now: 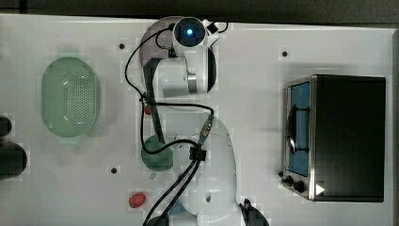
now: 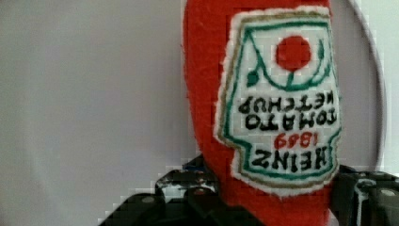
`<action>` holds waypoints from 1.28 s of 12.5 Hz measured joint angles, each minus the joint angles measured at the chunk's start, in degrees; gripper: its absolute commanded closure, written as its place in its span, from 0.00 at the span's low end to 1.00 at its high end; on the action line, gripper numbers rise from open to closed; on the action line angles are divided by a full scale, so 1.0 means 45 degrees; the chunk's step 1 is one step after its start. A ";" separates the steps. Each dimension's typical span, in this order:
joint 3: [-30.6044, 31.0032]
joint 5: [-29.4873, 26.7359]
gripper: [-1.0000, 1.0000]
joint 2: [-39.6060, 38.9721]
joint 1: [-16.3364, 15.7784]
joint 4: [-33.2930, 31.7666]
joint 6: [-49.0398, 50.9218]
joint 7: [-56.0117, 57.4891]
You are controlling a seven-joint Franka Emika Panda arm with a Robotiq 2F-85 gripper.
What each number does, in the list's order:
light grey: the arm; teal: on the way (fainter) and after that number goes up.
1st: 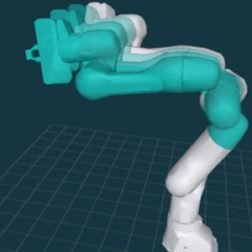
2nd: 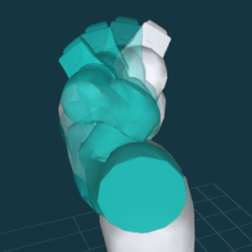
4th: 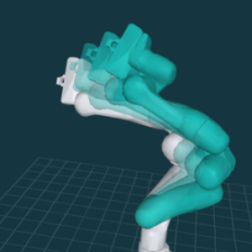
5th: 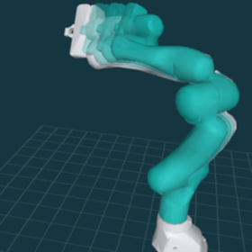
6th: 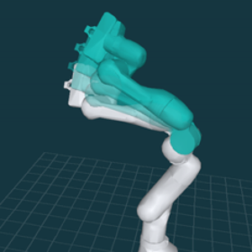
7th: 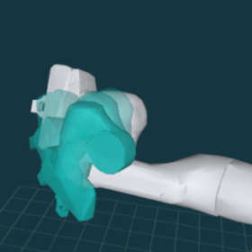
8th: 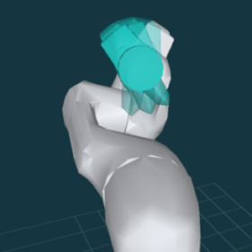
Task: Pick ketchup from plate and place it on table.
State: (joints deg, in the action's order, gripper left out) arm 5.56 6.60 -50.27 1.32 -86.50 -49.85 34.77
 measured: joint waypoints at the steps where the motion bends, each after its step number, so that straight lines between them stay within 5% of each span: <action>1: 0.0005 -0.0005 0.37 0.0000 -0.0002 0.0050 -0.0037 0.0006; 7: 0.0026 -0.0708 0.37 0.1355 0.0035 -0.0323 0.1927 0.0019; 11: -0.0023 -0.0787 0.37 0.4594 0.0092 -0.1044 0.5486 0.0019; 16: -0.0346 -0.1155 0.37 0.9301 0.0354 -0.3108 0.6205 0.0019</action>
State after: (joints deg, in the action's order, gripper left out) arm 4.01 1.40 -8.42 2.91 -100.49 -21.93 34.86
